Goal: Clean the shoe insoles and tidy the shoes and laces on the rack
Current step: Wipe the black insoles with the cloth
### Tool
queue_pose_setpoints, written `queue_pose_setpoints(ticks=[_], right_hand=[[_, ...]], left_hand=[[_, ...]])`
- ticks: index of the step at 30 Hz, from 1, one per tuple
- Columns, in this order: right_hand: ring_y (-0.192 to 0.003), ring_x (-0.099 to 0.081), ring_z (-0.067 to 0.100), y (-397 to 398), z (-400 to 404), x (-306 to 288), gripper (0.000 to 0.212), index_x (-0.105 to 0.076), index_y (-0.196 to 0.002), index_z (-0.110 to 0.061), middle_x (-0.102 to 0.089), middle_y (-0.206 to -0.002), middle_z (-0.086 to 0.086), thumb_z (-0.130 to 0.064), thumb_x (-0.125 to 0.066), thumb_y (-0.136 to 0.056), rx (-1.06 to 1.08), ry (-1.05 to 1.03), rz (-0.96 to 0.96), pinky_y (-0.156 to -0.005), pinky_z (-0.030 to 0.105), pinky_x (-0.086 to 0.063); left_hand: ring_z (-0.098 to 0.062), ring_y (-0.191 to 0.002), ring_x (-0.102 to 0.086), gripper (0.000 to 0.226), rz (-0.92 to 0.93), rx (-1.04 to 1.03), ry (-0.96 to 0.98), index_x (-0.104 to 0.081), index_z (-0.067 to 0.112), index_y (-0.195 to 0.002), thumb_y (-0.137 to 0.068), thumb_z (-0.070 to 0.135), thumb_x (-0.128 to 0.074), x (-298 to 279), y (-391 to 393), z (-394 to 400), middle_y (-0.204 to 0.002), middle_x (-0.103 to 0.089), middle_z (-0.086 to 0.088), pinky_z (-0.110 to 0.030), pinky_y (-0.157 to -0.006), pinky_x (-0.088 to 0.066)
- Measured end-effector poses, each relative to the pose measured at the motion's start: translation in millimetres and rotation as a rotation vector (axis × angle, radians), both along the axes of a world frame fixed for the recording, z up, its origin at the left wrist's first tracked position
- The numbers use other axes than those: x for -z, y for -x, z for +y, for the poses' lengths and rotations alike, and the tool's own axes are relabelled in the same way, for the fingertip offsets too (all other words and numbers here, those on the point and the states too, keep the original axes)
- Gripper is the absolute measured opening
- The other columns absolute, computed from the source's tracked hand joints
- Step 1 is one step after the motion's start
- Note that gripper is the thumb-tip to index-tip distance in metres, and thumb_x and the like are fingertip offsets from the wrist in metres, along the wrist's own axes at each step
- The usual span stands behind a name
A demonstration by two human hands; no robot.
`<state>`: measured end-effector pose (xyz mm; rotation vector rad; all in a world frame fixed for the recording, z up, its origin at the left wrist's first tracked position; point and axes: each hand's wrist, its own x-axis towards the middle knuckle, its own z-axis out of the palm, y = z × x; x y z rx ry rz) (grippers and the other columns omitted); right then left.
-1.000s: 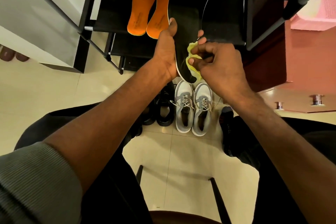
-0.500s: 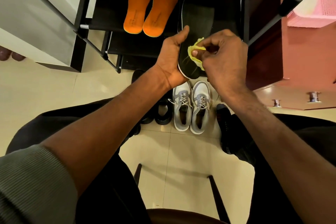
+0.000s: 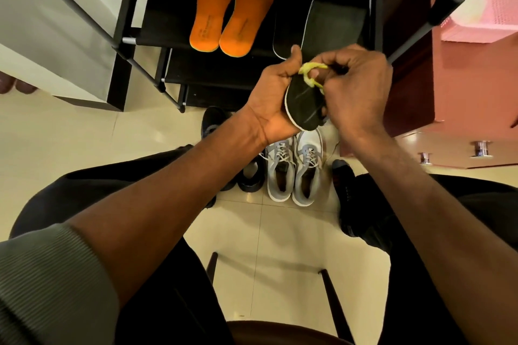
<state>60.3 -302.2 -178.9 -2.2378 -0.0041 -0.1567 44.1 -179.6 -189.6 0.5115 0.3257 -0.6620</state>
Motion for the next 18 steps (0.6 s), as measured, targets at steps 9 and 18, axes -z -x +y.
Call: queue_pose_setpoints(ticks=[9,18], right_hand=[[-0.1,-0.07,0.004,26.1,14.1,5.1,0.023,-0.083,-0.1,-0.029,-0.075,-0.095,-0.018,-0.018,-0.087,-0.08,-0.187,-0.114,0.135,-0.097,0.033,-0.056],[-0.097,-0.066,0.02,-6.7,-8.9,7.4,0.019,-0.08,-0.098,-0.038,-0.068,-0.092,-0.016,-0.031,-0.078,-0.081,0.001,0.013,0.044,-0.086,0.052,-0.055]], left_hand=[[-0.031,-0.08,-0.066,0.068,0.017,-0.266,0.029,-0.042,0.002,-0.151,-0.109,0.054,-0.031,2.1,-15.7,18.7,-0.128,-0.056,-0.018,-0.037,-0.055,-0.061],[-0.025,-0.085,-0.068,0.06,-0.072,-0.1,-0.075,-0.051,0.002,-0.135,-0.11,0.051,-0.028,-3.3,-7.7,9.4,-0.113,-0.064,-0.016,-0.04,-0.08,-0.049]])
